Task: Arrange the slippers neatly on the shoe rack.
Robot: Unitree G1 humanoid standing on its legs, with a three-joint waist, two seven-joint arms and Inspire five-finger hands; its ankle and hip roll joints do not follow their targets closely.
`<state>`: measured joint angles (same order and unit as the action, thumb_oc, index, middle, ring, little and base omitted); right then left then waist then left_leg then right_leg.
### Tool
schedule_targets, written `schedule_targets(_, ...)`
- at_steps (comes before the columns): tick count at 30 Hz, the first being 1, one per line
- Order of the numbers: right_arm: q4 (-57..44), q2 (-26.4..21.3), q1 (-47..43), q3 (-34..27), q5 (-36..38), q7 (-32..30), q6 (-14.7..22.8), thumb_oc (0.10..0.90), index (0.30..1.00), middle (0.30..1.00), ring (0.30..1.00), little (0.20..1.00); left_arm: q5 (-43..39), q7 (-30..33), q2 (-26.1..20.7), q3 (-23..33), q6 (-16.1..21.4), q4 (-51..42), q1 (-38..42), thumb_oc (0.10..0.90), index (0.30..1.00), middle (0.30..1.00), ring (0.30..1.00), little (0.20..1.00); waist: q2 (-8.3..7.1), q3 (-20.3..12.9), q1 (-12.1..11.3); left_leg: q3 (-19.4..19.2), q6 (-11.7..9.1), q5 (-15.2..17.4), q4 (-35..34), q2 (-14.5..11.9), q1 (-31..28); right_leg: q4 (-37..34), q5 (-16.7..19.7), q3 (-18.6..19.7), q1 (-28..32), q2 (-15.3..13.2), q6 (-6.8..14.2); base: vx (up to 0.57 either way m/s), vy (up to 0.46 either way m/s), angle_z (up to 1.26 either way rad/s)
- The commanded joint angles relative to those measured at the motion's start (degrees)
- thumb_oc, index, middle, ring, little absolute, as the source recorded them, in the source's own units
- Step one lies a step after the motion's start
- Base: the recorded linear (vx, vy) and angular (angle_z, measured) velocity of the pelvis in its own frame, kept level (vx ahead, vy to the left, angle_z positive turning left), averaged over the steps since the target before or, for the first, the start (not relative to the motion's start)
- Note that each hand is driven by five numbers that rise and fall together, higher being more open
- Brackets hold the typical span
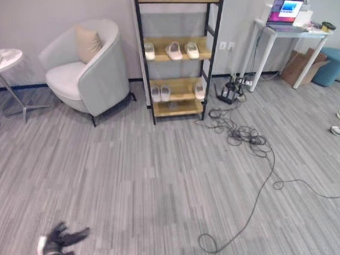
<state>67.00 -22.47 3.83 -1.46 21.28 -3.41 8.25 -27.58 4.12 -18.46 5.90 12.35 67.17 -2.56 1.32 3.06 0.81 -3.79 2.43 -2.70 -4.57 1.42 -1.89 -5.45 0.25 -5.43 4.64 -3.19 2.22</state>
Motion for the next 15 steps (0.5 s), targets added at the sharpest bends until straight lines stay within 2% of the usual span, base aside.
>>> schedule_targets(1, 1.9, 2.4, 0.6, 2.9, -0.7, 0.7, 0.8, 0.8, 0.9, 0.9, 0.9, 0.9, 1.0, 0.9, 0.3, 0.6, 1.1, 3.5, 2.0, 0.8, 0.9, 0.9, 0.9, 0.9, -0.58, 0.3, -1.6, 6.4, -3.4, 3.1, -0.4, -2.2, -1.5, 5.5, -4.9, -0.6, -0.2, -0.5, 2.8, 0.07, -0.075, 0.1)
schedule_targets(6, 3.3, 5.7, 0.6, 6.3, -2.4, 1.4, 0.0, 0.8, 0.9, 0.9, 0.9, 0.9, 2.4, -0.8, 3.4, -2.4, -0.7, 7.1, 2.2, 0.8, 0.9, 0.9, 0.9, 0.9, -0.28, 1.0, -1.5, 7.1, -3.8, 3.0, -0.4, -2.6, -1.0, 6.5, -5.6, -1.0, -1.0, -0.1, 2.3, 0.05, -0.064, 0.11)
schedule_targets(7, 3.3, 6.6, -0.4, 8.8, -4.9, 1.2, -0.4, 0.8, 0.9, 0.9, 0.9, 0.9, 3.7, -1.7, 5.2, -4.4, -1.8, 9.4, 2.5, 0.8, 0.9, 0.9, 0.9, 0.9, -0.37, 2.3, -1.5, 7.2, -4.3, 3.7, 3.3, -3.2, 0.6, 7.2, -6.1, -0.3, -1.8, 0.1, 1.7, -0.01, -0.153, 0.04)
schedule_targets(8, 2.5, 6.8, -0.4, 9.9, -6.2, 0.5, -0.5, 0.8, 0.9, 0.9, 0.9, 0.9, 6.0, -2.1, 6.2, -7.3, -2.5, 9.7, 3.8, 0.8, 0.9, 0.9, 0.9, 0.9, -0.91, 4.8, -1.3, 4.0, -6.0, 2.7, 15.2, -3.4, 8.0, 7.1, -6.6, -0.6, -1.7, -0.2, 0.6, -0.01, -0.222, 0.05)
schedule_targets(9, 1.6, 6.8, -0.6, 10.5, -6.6, 0.3, -0.5, 0.8, 0.9, 0.9, 0.9, 0.9, 6.7, -1.9, 6.5, -8.5, -2.7, 8.6, 5.1, 0.8, 0.9, 0.9, 0.9, 0.9, -1.54, 6.2, -0.9, 0.3, -6.3, 0.6, 20.3, -4.8, 11.6, 7.1, -6.5, -1.0, -1.5, -0.4, 0.0, -0.04, -0.161, 0.06)
schedule_targets(10, 1.6, 6.8, -0.6, 10.5, -6.6, 0.3, -0.5, 0.8, 0.9, 0.9, 0.9, 0.9, 6.7, -1.8, 6.5, -8.5, -2.7, 8.6, 5.1, 0.8, 0.9, 0.9, 0.9, 0.9, -1.44, 6.1, -0.9, 0.4, -6.4, 0.8, 20.8, -4.9, 12.0, 7.1, -6.5, -1.0, -1.7, -0.3, -0.1, 0.1, -0.187, 0.59)
schedule_targets(11, 0.7, 6.4, -2.0, 12.7, -8.4, -0.4, -1.2, 0.8, 0.9, 0.9, 0.9, 0.9, 8.1, -1.4, 7.0, -10.8, -2.6, 7.0, 5.8, 0.8, 0.9, 0.9, 0.9, 0.9, -2.11, 7.8, -0.7, -5.8, -5.6, 0.8, 26.3, -6.6, 16.5, 6.8, -7.7, -1.9, -0.8, -0.6, -0.5, 0.18, -0.146, 0.63)
schedule_targets(12, -0.1, 5.7, -2.4, 14.1, -10.1, -0.9, -1.4, 0.8, 0.9, 0.9, 0.9, 0.9, 8.8, -1.4, 7.2, -11.6, -2.6, 6.6, 6.0, 0.8, 0.9, 0.9, 0.9, 0.9, -2.17, 8.3, -1.1, -7.4, -5.1, 2.1, 25.5, -6.1, 18.8, 6.4, -8.3, -2.0, -0.2, -0.5, -0.6, 0.44, -0.128, 0.67)
schedule_targets(13, -0.6, 4.4, -3.7, 16.8, -13.9, -1.1, -1.6, 0.8, 0.9, 0.9, 0.9, 0.9, 10.5, -1.7, 7.9, -13.2, -2.7, 5.8, 5.3, 0.8, 0.9, 0.9, 0.9, 0.9, -1.41, 8.3, -3.0, -7.1, -4.3, 1.7, 18.1, -3.4, 20.9, 5.1, -9.7, -1.1, 1.8, 0.6, 0.1, 0.51, 0.001, 0.13)
schedule_targets(14, -0.6, 4.0, -4.3, 17.7, -15.3, -1.2, -1.7, 0.8, 0.9, 0.9, 0.9, 0.9, 11.4, -1.6, 8.2, -13.7, -2.7, 6.2, 4.9, 0.8, 0.9, 0.9, 0.9, 0.9, -1.09, 8.0, -4.0, -6.4, -4.6, -0.7, 12.5, -2.1, 21.3, 4.4, -10.1, -0.6, 3.0, 1.4, 0.4, 0.61, 0.029, 0.0)
schedule_targets(15, -0.7, 3.6, -5.1, 18.0, -15.8, -1.3, -1.5, 0.8, 0.9, 0.9, 0.9, 0.9, 11.9, -1.6, 8.4, -13.9, -2.8, 6.6, 4.8, 0.8, 0.9, 0.9, 0.9, 0.9, -1.45, 8.1, -5.0, -6.2, -4.7, -1.0, 8.3, -1.2, 22.6, 3.8, -10.9, -0.3, 5.0, 1.8, 0.6, 0.35, 0.011, -0.06)
